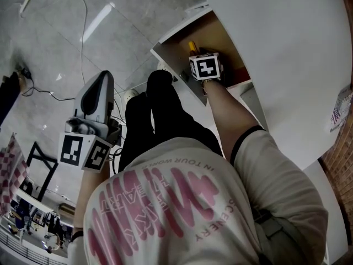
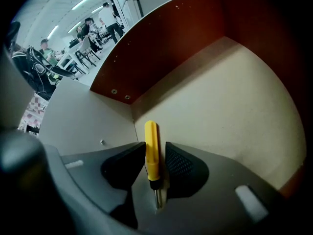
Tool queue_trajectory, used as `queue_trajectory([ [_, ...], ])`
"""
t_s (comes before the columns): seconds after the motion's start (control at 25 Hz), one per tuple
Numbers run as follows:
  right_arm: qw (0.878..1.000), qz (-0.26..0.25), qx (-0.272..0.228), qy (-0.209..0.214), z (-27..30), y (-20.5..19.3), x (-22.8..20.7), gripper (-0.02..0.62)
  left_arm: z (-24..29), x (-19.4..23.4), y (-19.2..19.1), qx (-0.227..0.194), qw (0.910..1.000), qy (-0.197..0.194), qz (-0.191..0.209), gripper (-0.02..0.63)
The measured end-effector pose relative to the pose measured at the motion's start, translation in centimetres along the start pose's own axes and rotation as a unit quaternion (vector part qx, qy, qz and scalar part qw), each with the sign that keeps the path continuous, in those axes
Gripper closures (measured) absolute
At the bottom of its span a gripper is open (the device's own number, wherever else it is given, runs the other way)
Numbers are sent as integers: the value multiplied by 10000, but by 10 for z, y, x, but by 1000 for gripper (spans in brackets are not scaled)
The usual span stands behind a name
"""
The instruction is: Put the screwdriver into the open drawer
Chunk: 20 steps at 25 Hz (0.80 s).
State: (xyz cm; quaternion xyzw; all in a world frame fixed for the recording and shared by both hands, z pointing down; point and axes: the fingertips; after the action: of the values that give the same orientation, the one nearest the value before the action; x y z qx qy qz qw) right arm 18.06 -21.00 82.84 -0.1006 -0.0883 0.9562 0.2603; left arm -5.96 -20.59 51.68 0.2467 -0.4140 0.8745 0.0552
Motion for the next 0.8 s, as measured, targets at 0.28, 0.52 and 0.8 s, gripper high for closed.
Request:
queue_trajectory([
  [0.28,10000,-34,36,35,-3,5,5,462,-10,6,4,1,10000,57,-22,602],
  [0.52,9997,-207,149,-10,-2,4,10,471,-17,12,4,-3,10000,55,-61,602],
  [0.8,9994,-242,227,-70,2,-5,13,476,-26,15,-9,-29,10000,11,-81,603],
])
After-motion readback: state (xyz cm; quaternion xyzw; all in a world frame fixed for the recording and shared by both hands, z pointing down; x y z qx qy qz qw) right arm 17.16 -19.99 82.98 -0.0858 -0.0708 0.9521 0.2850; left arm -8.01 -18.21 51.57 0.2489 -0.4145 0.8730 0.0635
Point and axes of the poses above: the fingertips, and each gripper's own axes: z forward along the fingers, x to its left, y out of its top, and after that the axes turned 4 degrees about -z, right-handed
